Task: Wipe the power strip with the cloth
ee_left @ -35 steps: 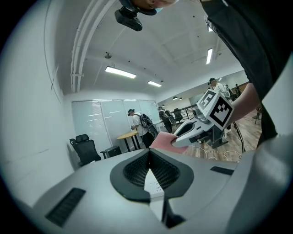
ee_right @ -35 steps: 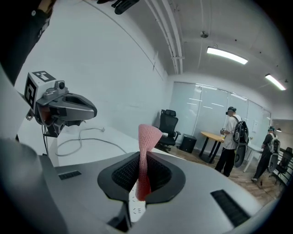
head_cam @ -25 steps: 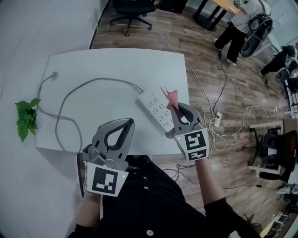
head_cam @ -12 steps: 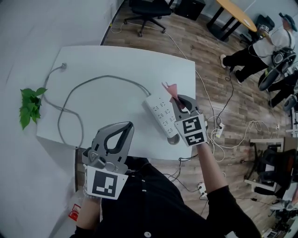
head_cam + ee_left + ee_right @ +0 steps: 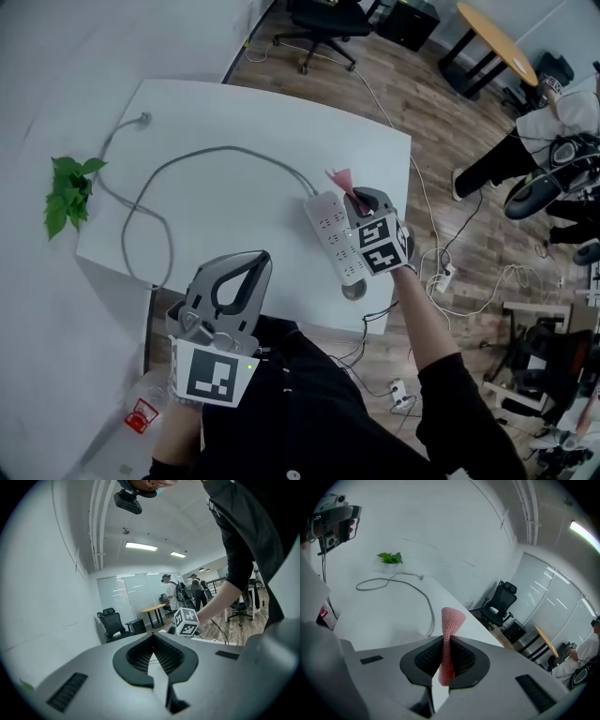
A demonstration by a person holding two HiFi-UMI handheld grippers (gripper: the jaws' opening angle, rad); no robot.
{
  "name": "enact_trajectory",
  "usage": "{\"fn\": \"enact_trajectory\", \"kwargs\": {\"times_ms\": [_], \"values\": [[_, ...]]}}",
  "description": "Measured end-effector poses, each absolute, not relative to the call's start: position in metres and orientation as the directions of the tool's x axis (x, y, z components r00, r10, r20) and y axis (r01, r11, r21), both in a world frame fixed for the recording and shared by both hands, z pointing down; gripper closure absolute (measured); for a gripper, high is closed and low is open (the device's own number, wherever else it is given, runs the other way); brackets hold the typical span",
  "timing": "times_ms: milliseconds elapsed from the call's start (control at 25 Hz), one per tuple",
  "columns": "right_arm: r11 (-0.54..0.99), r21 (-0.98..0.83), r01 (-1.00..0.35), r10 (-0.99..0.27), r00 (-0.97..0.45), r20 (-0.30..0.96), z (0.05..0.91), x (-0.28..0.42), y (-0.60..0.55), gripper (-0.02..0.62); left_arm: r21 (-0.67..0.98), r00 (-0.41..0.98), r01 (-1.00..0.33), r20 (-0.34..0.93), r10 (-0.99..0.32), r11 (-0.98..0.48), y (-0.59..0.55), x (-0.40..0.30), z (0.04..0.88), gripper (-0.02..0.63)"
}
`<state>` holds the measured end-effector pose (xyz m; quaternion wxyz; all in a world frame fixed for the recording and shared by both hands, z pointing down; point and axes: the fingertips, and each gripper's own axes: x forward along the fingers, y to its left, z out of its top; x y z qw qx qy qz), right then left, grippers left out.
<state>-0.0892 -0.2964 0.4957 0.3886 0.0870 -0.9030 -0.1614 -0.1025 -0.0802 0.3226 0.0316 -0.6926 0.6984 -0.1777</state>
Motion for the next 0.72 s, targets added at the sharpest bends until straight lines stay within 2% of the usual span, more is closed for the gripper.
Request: {"fn": "enact_trajectory", "kwargs": {"times_ms": [320,720], "values": [[0.925,0.369,0.093,-0.235,-0.621,0.748,0.538,-0.108,-0.297,0.545,-0.277,-0.064,-0.961,0.222,-0.973,0.0,-0.072,-0.102,0.332,0.592],[0.948,0.297,0.113,-0.18,-0.579,0.795,0.566,-0.116,-0.291,0.545,-0.27,-0.079,-0.963,0.23,-0.97,0.015,-0.061,-0.102,0.338,0.592]]}}
